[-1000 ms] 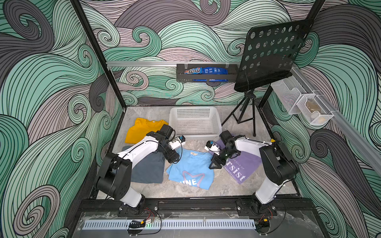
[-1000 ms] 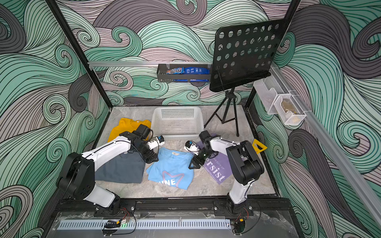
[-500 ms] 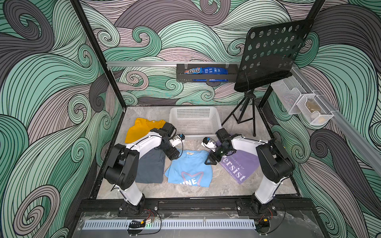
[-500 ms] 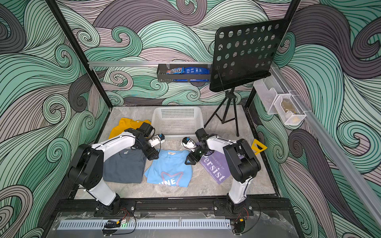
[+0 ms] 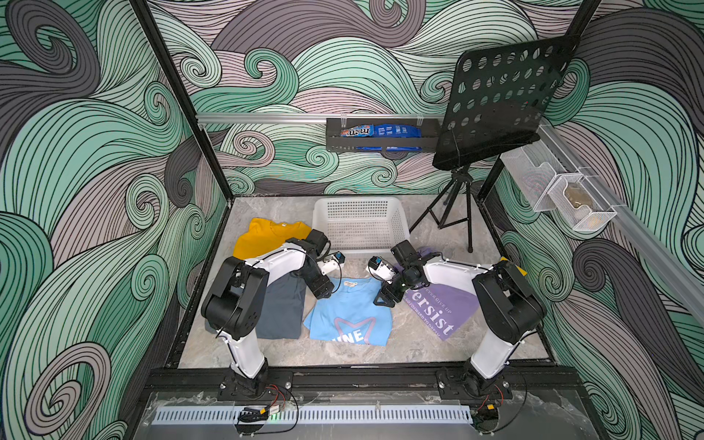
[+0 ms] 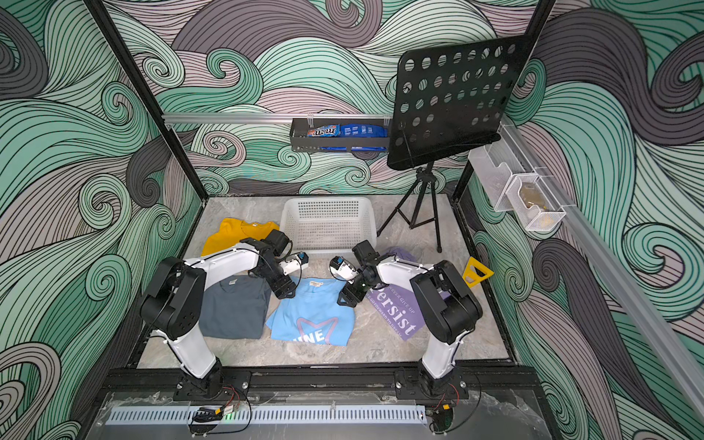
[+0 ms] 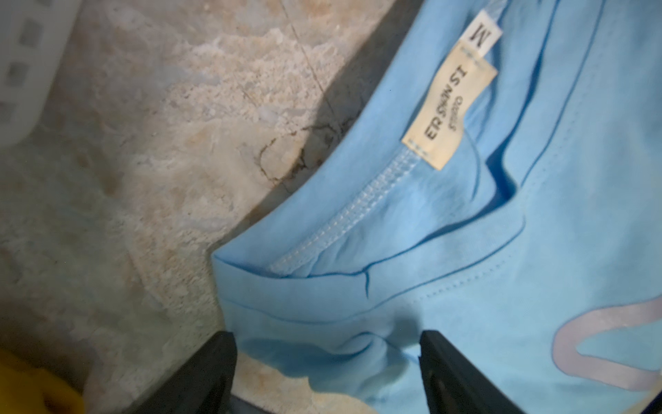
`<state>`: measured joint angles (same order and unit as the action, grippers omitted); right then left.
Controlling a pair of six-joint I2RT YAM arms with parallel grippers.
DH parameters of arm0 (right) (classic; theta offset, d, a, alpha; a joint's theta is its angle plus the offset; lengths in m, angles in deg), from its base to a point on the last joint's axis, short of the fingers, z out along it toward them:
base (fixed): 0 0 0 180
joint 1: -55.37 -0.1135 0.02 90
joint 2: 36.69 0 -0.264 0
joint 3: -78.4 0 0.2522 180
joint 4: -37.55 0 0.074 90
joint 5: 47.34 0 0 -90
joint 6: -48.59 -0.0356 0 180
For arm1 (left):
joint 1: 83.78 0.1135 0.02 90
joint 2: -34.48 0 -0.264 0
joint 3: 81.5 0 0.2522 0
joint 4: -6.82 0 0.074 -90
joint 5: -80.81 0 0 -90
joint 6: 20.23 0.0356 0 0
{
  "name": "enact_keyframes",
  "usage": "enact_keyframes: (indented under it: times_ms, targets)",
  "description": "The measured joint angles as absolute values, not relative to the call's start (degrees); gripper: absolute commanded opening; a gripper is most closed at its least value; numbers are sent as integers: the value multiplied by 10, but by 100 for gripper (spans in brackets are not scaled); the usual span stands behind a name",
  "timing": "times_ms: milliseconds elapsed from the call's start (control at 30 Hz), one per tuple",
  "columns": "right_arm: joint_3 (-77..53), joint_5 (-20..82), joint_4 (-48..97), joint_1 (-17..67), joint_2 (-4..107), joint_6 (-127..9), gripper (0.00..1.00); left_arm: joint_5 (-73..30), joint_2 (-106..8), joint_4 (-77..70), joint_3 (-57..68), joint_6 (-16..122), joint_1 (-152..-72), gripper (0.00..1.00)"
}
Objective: Put the folded t-shirts into the basket
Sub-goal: Pick up the T-shirt from the center of the board.
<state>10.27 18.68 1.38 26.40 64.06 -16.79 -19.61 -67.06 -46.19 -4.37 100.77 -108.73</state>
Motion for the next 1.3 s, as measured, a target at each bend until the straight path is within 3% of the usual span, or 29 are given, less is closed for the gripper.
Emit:
enact_keyframes:
  times_ms: [267, 433, 600, 833, 967, 1300]
  targets:
    - [108, 198, 31, 259, 641, -168, 69, -184, -676, -442, -60, 1023, -1098, 67]
    - [111, 209, 46, 254, 641, -174, 63, -185, -663, -422, -81, 1030, -1098, 51]
    - [118, 218, 63, 240, 640, -181, 47, -198, -644, -398, -111, 1029, -1098, 25]
    - [129, 215, 83, 238, 625, -186, 17, -217, -626, -374, -135, 1010, -1098, 1]
    - [139, 215, 99, 239, 597, -188, 0, -221, -618, -366, -142, 990, -1097, 0]
    - [171, 151, 134, 300, 459, -180, 0, -277, -488, -355, -155, 949, -1083, 0]
